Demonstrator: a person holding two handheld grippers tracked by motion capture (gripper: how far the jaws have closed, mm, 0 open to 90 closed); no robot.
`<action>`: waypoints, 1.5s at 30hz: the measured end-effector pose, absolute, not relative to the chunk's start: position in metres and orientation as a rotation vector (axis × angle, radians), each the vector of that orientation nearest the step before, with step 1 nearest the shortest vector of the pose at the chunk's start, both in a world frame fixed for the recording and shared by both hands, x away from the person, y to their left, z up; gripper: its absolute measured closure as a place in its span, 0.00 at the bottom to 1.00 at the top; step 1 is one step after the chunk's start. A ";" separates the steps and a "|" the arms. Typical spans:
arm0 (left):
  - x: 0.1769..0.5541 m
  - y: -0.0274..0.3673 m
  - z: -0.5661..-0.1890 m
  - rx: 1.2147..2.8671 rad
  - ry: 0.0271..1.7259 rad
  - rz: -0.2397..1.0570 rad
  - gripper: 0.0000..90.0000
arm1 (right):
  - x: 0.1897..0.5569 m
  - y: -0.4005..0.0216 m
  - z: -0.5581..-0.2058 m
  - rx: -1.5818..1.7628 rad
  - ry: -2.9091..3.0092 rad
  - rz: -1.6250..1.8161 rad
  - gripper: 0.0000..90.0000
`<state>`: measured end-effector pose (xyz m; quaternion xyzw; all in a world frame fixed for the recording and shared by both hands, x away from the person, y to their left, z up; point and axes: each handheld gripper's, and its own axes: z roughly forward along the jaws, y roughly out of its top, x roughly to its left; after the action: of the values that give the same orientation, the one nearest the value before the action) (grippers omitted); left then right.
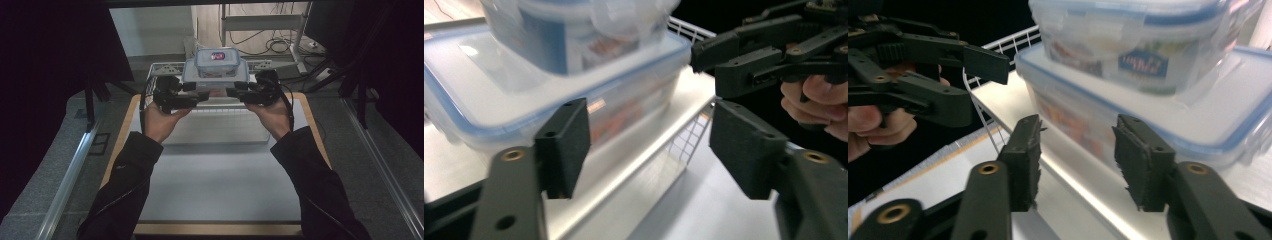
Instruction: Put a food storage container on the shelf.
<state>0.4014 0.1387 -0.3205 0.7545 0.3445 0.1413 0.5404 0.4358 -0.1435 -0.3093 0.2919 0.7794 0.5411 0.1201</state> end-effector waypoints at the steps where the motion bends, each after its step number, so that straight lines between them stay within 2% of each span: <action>1: 0.397 0.139 -0.325 1.804 0.809 0.336 0.32 | 0.433 -0.145 -0.313 0.847 2.285 1.569 0.54; 19: 0.358 0.141 -0.366 1.908 0.748 0.331 0.17 | 0.406 -0.154 -0.343 0.818 2.344 1.495 0.34; 29: 0.342 0.140 -0.388 1.934 0.731 0.336 0.12 | 0.389 -0.153 -0.360 0.782 2.377 1.446 0.20; 45: 0.307 0.139 -0.436 1.933 0.735 0.323 0.09 | 0.361 -0.162 -0.405 0.764 2.400 1.386 0.06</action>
<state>0.3075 0.1393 -0.4364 0.7995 0.3040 0.1337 0.5005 0.3609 -0.1616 -0.4052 0.2633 0.8275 0.4778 0.1329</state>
